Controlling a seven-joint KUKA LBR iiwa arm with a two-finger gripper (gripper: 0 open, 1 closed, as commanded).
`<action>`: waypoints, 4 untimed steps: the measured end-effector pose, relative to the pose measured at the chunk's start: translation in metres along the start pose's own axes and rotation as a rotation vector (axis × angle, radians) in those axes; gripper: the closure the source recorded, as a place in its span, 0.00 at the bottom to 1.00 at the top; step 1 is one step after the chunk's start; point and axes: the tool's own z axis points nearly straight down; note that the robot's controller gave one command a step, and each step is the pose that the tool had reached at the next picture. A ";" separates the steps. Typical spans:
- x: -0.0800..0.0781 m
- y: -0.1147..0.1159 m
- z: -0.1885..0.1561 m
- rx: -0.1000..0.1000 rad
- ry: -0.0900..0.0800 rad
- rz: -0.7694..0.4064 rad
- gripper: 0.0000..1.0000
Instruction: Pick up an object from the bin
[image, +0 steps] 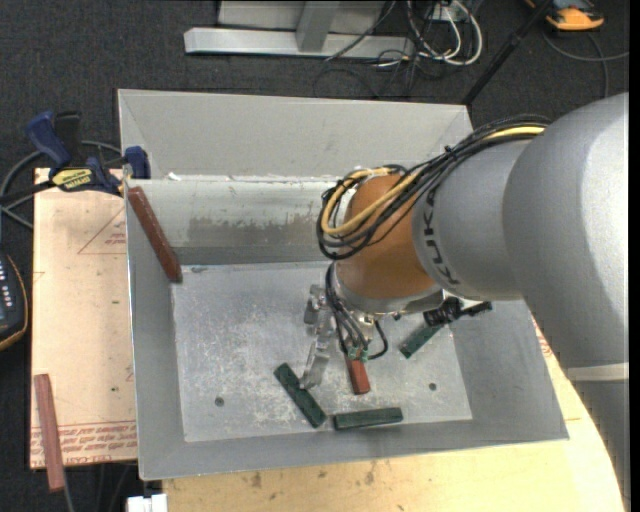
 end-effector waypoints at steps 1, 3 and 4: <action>0.048 0.032 -0.009 0.000 0.008 -0.337 0.00; 0.074 0.012 0.017 0.001 0.005 -0.267 1.00; 0.051 0.019 -0.107 -0.001 -0.003 -0.255 1.00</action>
Offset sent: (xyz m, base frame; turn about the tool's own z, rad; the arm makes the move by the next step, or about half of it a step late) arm -0.0396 0.0399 0.0094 -0.3350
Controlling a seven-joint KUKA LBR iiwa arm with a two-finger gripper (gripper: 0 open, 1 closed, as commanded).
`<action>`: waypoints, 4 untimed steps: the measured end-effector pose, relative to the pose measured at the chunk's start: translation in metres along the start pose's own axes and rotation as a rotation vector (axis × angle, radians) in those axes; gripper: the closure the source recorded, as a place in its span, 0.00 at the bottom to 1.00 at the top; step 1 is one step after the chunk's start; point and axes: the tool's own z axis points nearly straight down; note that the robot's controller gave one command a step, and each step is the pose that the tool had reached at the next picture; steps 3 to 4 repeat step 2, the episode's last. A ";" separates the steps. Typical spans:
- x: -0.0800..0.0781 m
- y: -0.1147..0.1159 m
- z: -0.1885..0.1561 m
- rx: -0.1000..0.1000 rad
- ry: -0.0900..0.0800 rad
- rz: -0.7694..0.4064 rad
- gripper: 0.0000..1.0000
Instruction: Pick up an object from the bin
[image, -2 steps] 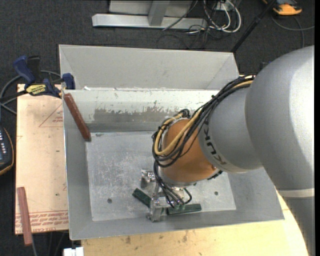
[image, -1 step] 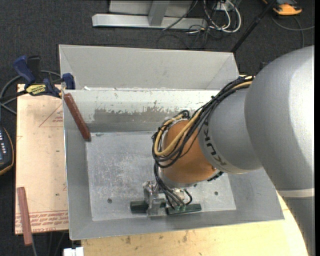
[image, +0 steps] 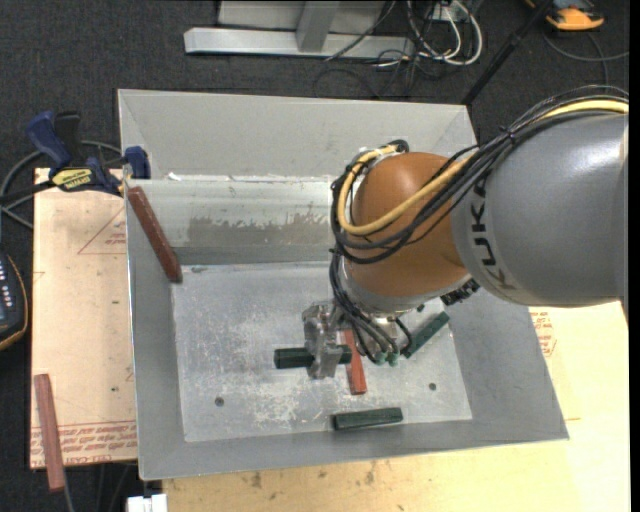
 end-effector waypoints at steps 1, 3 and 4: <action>0.003 0.026 -0.036 0.000 0.004 0.033 1.00; 0.004 0.010 -0.031 0.002 0.008 -0.034 1.00; 0.004 0.010 -0.031 0.002 0.008 -0.034 1.00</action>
Offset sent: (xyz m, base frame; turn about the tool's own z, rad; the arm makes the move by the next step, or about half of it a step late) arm -0.0049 0.0234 0.0336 0.0377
